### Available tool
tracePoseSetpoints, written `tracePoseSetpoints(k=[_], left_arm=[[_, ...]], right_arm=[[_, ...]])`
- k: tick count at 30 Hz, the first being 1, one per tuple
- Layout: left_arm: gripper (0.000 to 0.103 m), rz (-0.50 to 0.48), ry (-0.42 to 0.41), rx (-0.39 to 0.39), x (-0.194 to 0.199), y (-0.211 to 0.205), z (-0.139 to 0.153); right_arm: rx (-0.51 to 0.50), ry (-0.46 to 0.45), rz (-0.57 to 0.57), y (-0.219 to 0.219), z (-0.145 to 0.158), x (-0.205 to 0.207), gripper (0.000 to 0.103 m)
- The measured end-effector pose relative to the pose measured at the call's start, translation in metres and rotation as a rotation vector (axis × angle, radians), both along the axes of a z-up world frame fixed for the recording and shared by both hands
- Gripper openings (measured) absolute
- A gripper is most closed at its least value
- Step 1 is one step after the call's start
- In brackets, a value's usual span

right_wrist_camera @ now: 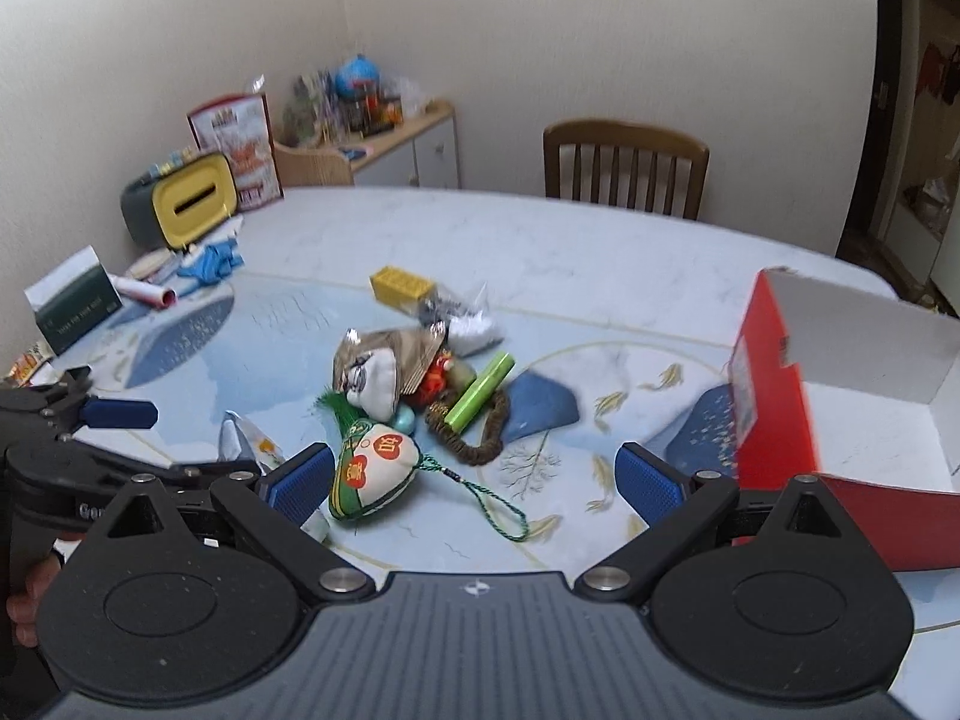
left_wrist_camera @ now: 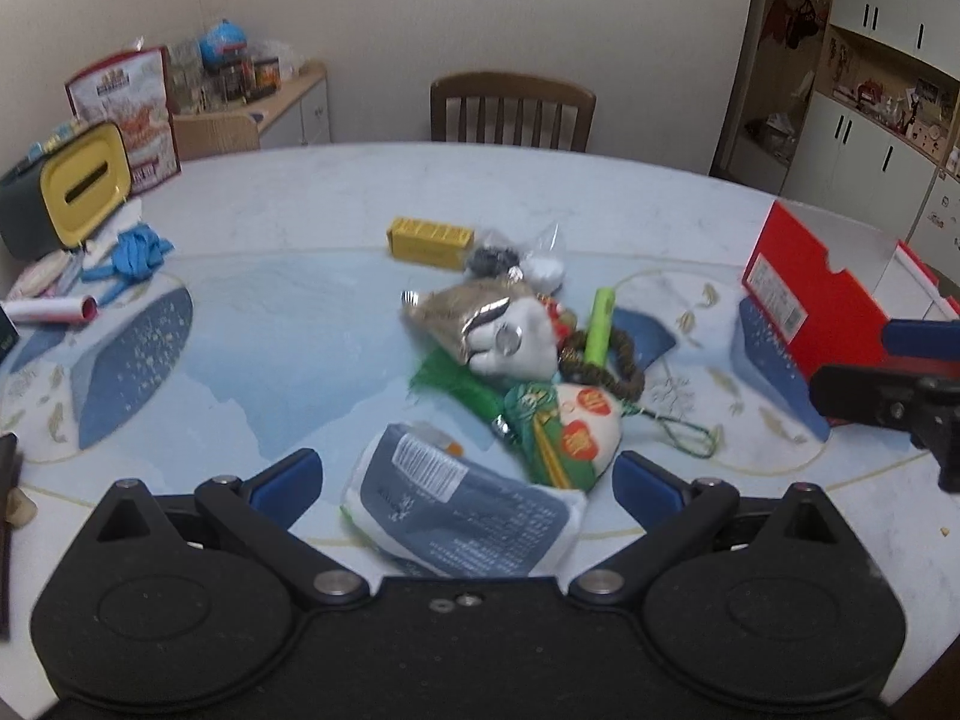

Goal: Organize objects
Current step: 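Move both tools toward the pile of items on the table, then grasp the white-and-blue snack bag with the left tool while the right tool grasps the embroidered pouch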

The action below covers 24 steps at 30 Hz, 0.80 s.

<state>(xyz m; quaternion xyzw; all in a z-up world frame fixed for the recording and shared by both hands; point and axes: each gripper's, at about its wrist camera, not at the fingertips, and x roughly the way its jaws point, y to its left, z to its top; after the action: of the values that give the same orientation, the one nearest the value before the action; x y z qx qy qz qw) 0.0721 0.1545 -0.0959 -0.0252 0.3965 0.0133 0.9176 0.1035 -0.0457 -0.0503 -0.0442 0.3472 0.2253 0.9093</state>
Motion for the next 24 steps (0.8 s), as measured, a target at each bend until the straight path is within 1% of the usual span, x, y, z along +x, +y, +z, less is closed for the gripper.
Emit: tracePoseSetpoints(k=[4,9,12,14,16,18,23,24], left_arm=[[0.103,-0.005,0.062,-0.068,0.013,0.018,-0.015],[0.102,0.016,0.140,-0.170,0.026,0.040,-0.023],[0.102,0.046,0.220,-0.195,0.037,0.047,-0.030],[0.102,0.049,0.250,-0.226,0.041,0.051,-0.033],[0.102,0.047,0.273,-0.237,0.045,0.053,-0.037],[0.102,0.041,0.302,-0.272,0.047,0.055,-0.043],[0.102,0.017,0.357,-0.340,0.051,0.056,-0.055],[0.102,0.014,0.362,-0.351,0.051,0.056,-0.057]], right_arm=[[-0.019,0.047,0.016,0.023,-0.017,0.020,0.100],[-0.033,0.104,0.011,0.046,-0.034,0.041,0.100],[-0.031,0.132,0.012,0.057,-0.041,0.053,0.100],[-0.032,0.145,0.017,0.064,-0.046,0.059,0.100],[-0.035,0.171,0.021,0.069,-0.051,0.066,0.099],[-0.030,0.204,0.010,0.073,-0.057,0.073,0.099],[0.023,0.341,-0.033,0.072,-0.075,0.090,0.093],[0.024,0.357,-0.042,0.072,-0.078,0.092,0.088]])
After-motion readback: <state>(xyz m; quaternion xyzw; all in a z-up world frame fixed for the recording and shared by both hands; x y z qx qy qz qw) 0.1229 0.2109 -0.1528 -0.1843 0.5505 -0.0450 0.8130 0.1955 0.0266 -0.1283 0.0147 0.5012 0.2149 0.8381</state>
